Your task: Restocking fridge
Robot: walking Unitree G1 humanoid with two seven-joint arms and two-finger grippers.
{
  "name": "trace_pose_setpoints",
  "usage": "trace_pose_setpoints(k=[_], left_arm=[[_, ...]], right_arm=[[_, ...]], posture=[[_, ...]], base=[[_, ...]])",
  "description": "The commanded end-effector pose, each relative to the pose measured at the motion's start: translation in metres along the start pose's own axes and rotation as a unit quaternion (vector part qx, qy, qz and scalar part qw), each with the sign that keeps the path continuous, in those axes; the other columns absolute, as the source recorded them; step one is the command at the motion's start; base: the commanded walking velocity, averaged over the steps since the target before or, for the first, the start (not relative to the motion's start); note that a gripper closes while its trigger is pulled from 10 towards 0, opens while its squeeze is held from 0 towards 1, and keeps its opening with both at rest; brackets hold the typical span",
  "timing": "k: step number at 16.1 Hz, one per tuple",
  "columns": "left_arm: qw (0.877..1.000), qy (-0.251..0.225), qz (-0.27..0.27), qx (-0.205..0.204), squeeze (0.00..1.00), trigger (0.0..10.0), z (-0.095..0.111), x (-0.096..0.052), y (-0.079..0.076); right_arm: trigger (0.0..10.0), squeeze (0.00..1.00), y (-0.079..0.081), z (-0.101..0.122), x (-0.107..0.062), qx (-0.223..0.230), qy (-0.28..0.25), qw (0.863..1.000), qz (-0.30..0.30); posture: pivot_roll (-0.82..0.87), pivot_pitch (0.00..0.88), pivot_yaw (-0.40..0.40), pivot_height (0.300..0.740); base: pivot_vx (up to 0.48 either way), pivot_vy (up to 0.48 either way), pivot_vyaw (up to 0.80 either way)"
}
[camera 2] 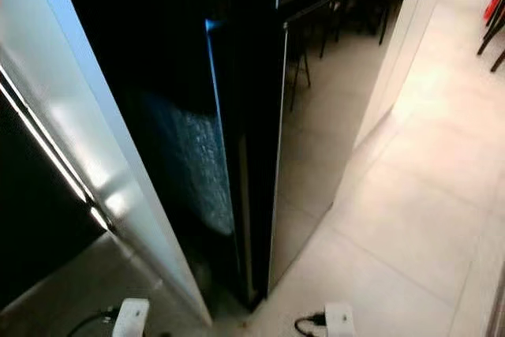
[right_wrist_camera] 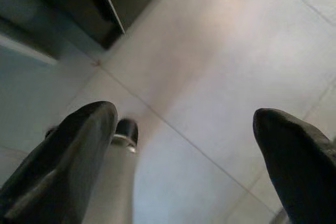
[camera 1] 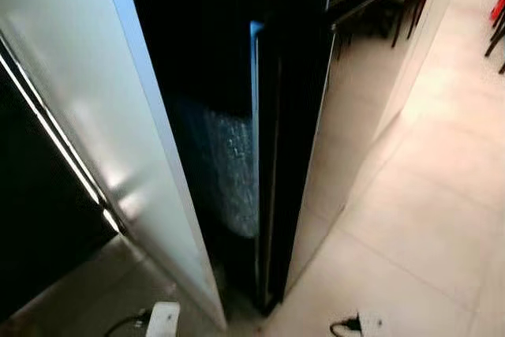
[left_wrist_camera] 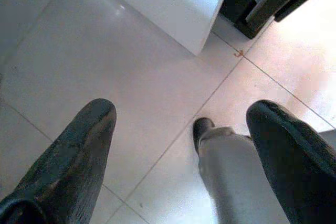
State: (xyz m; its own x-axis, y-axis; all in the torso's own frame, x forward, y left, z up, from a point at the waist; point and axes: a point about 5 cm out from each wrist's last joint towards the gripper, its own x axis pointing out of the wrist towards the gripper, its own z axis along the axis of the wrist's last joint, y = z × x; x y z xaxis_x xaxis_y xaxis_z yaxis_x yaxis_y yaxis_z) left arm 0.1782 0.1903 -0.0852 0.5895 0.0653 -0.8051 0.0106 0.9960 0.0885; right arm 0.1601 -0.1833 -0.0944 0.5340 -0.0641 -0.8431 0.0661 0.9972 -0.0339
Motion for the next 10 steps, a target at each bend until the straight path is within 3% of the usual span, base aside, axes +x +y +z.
trace_pose_setpoints(k=[1, 10], left_arm=[[1.000, 0.009, 0.000, 0.001, 0.00, 10.0, -0.0039, -0.0006, 0.0003], [1.000, 0.010, -0.002, 0.004, 0.00, 10.0, -0.0058, -0.0011, 0.0001]], right_arm=[[10.0, 0.00, 0.0011, -0.0045, -0.0007, 0.008, 0.006, 1.000, -0.001], [10.0, 0.00, 0.0018, -0.0058, -0.0010, 0.017, 0.005, 1.000, -0.006]], posture=[[-0.02, 0.001, 0.018, 0.740], [-0.02, 0.000, 0.023, 0.740]], base=[[0.000, -0.307, 0.00], [0.000, -0.307, 0.00]])
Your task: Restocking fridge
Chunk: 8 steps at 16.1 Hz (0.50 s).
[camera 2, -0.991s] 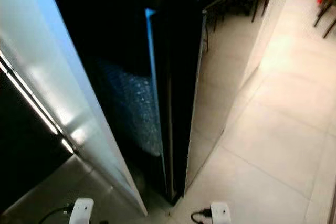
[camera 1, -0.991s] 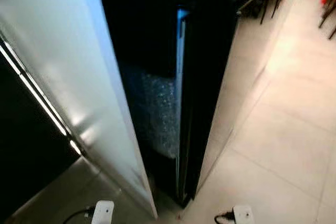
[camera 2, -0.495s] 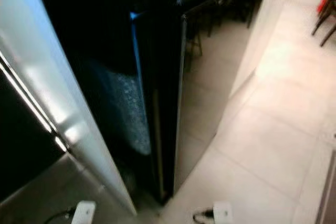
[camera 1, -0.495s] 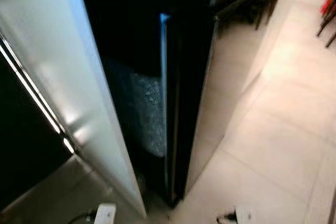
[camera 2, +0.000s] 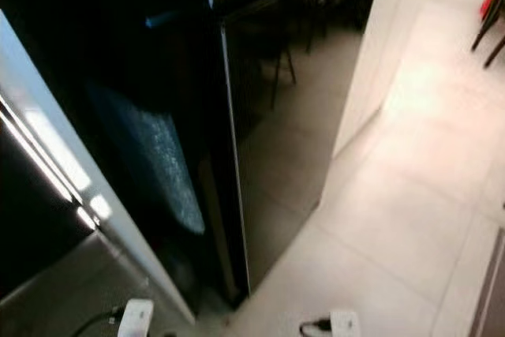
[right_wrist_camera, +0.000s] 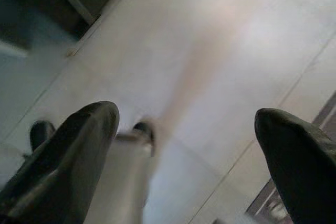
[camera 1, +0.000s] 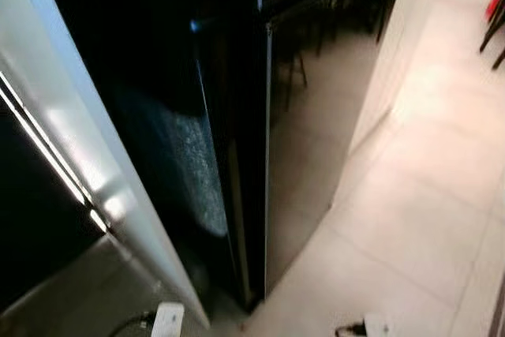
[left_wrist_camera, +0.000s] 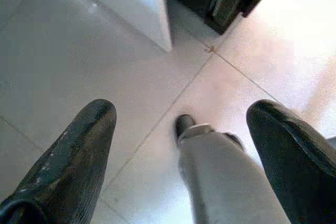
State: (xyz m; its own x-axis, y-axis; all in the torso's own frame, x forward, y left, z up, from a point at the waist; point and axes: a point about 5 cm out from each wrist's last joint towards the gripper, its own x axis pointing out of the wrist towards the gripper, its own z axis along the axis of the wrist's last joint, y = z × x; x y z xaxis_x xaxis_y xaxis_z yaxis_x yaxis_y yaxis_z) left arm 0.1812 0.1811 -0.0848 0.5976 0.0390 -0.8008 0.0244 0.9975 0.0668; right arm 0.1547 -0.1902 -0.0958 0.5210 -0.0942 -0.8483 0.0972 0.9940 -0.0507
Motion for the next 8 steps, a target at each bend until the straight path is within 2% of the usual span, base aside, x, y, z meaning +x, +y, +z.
trace_pose_setpoints(k=[1, 8], left_arm=[[1.000, 0.015, 0.010, 0.005, 0.00, 10.0, -0.0092, -0.0023, 0.0091], [1.000, 0.014, 0.008, 0.007, 0.00, 10.0, -0.0097, -0.0025, 0.0086]], right_arm=[[10.0, 0.00, 0.0090, -0.0012, -0.0001, 0.008, 0.000, 1.000, 0.009], [10.0, 0.00, 0.0027, -0.0047, -0.0009, 0.010, 0.002, 1.000, 0.002]], posture=[[-0.02, 0.000, 0.023, 0.740], [-0.02, 0.000, 0.026, 0.740]], base=[[0.000, -0.307, 0.00], [0.000, -0.313, 0.00]])
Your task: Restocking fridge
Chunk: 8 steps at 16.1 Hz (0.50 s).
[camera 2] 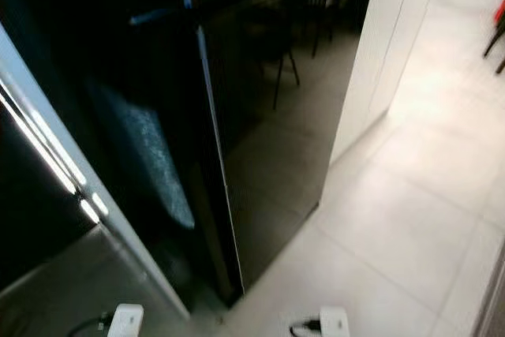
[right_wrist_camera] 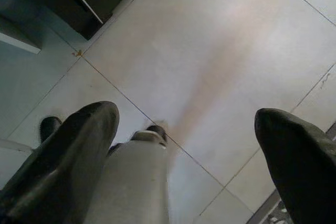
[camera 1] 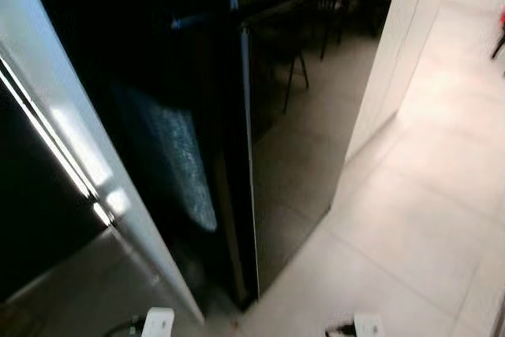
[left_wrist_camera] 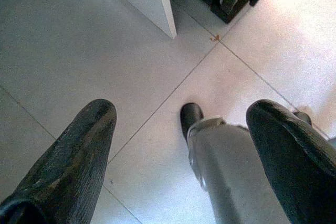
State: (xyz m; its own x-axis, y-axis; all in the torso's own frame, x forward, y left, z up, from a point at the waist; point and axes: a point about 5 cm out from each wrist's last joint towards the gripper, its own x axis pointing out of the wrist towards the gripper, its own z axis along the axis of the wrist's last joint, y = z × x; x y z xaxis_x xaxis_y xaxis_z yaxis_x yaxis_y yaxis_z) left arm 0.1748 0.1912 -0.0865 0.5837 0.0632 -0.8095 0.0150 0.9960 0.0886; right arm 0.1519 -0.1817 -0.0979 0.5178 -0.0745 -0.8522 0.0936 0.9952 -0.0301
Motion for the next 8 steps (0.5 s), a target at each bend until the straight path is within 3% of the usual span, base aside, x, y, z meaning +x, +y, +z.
trace_pose_setpoints(k=[1, 8], left_arm=[[1.000, 0.005, -0.004, 0.005, 0.00, 10.0, -0.0027, -0.0004, -0.0012], [1.000, -0.001, -0.004, 0.005, 0.00, 10.0, 0.0014, 0.0004, -0.0011]], right_arm=[[10.0, 0.00, -0.0058, -0.0009, -0.0005, 0.006, -0.001, 1.000, -0.008], [10.0, 0.00, -0.0094, -0.0009, -0.0007, 0.011, -0.001, 1.000, -0.012]], posture=[[-0.02, 0.000, 0.026, 0.740], [-0.02, 0.000, 0.025, 0.740]], base=[[0.000, -0.311, 0.00], [0.000, -0.306, 0.00]])
